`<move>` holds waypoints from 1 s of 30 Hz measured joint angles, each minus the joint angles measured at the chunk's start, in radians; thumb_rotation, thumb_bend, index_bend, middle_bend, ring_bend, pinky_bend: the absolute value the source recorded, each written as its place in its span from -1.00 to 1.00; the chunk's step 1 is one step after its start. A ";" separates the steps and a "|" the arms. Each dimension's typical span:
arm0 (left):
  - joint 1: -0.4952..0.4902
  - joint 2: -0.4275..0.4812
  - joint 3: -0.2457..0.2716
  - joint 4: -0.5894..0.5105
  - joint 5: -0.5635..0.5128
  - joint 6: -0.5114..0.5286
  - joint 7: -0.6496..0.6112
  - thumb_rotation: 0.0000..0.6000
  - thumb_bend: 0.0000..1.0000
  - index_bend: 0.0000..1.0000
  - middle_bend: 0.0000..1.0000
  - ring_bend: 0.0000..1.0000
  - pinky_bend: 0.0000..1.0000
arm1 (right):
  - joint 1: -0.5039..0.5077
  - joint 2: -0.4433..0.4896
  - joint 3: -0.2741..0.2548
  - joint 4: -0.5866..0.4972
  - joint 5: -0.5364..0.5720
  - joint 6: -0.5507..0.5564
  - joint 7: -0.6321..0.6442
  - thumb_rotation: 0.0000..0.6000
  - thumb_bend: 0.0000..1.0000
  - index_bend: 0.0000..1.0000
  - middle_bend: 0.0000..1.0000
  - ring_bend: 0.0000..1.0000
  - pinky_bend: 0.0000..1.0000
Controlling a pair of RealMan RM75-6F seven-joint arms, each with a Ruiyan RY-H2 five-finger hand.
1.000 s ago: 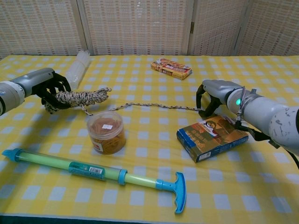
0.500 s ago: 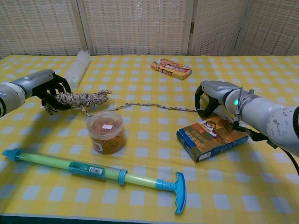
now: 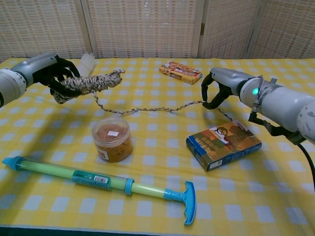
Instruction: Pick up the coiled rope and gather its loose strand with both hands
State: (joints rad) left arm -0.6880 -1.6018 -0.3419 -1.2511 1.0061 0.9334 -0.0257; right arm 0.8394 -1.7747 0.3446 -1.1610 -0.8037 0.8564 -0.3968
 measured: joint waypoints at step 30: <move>-0.082 0.045 0.015 -0.370 0.082 0.016 0.058 1.00 0.24 0.39 0.27 0.19 0.36 | 0.101 0.161 0.148 -0.436 0.048 0.169 -0.012 1.00 -0.18 0.25 -0.54 -0.78 -1.00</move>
State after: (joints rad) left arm -0.7701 -1.5567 -0.3266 -1.6212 1.0882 0.9493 0.0323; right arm 0.9407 -1.6138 0.4926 -1.5968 -0.7559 1.0255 -0.4090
